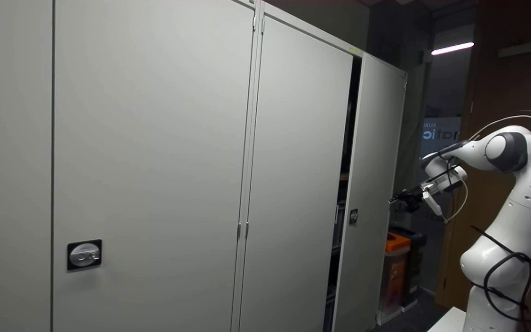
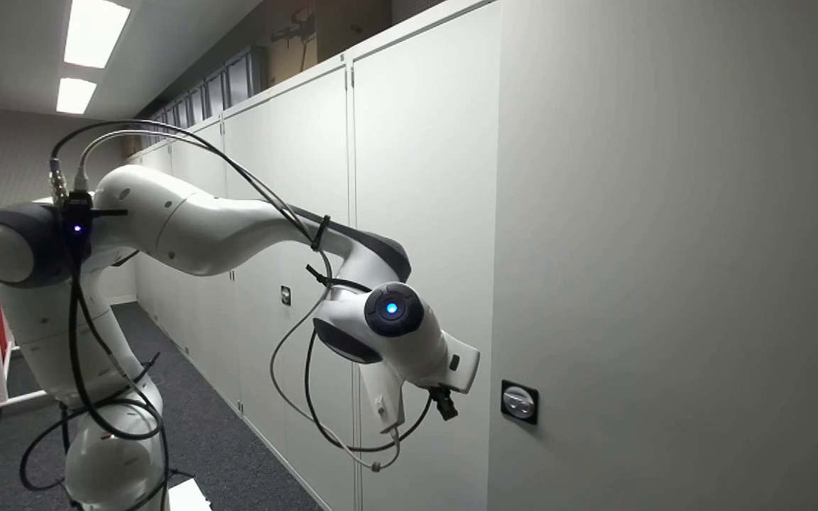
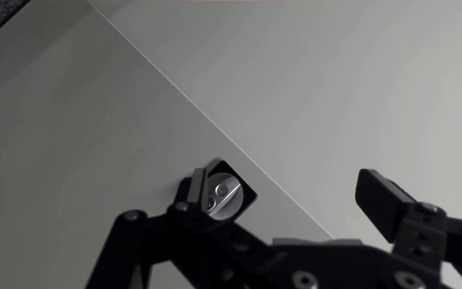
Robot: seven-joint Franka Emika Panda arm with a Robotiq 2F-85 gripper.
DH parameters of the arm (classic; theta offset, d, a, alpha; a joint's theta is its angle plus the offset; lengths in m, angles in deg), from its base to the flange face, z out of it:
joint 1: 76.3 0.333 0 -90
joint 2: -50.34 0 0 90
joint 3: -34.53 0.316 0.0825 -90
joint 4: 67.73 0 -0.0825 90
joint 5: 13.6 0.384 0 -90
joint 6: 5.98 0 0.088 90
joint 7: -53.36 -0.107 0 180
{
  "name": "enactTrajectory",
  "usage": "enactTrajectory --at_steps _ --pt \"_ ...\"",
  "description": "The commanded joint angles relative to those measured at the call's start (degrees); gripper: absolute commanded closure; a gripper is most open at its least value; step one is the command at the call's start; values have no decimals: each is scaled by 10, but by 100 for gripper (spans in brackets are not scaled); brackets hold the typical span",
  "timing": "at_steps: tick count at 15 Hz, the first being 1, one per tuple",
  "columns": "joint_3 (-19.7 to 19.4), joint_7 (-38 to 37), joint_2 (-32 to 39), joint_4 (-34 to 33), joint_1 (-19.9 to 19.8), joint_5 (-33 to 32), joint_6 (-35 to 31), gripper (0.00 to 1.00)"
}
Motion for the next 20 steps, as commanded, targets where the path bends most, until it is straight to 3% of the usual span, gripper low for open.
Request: enactTrajectory --at_steps 1,12,20 --pt "-15 36 41 -7 -17 73 39 0" --pt "-12 131 128 9 -91 269 165 0" --pt "2 199 146 40 -105 361 149 0"
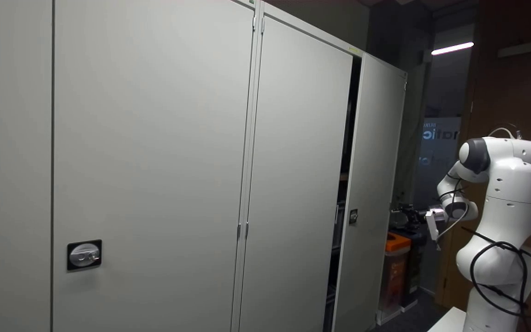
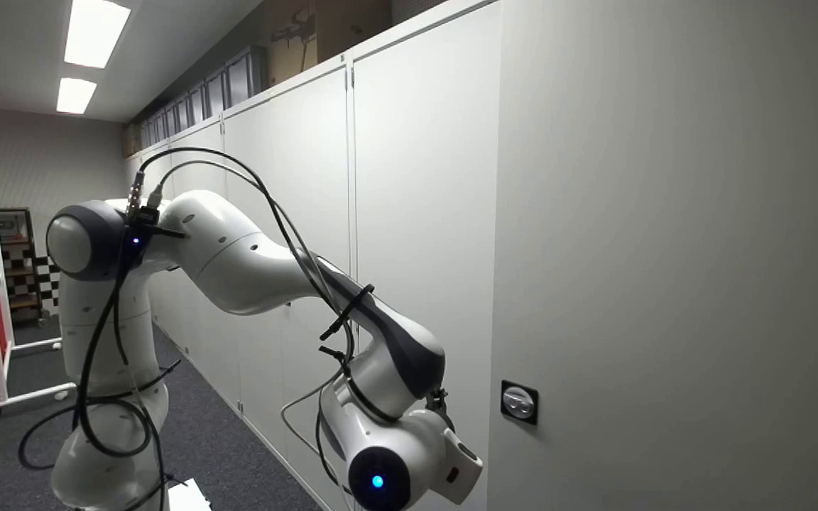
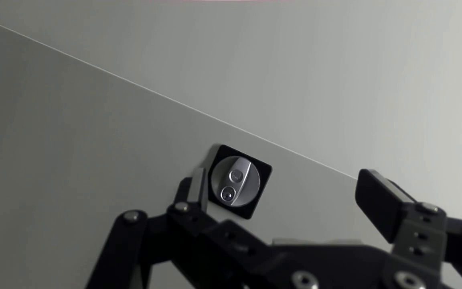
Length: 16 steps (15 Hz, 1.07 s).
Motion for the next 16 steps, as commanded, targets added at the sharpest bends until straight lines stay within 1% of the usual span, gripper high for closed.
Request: enactTrajectory --at_steps 1,4,6,7,8,16 --pt "16 44 1 14 -15 58 2 0" --pt "15 65 8 13 -19 97 6 0" --pt "13 71 13 11 -23 109 10 0" --pt "12 66 15 7 -26 100 15 0" --pt "17 51 9 9 -22 86 0 0" --pt "16 51 9 9 -26 86 0 0"
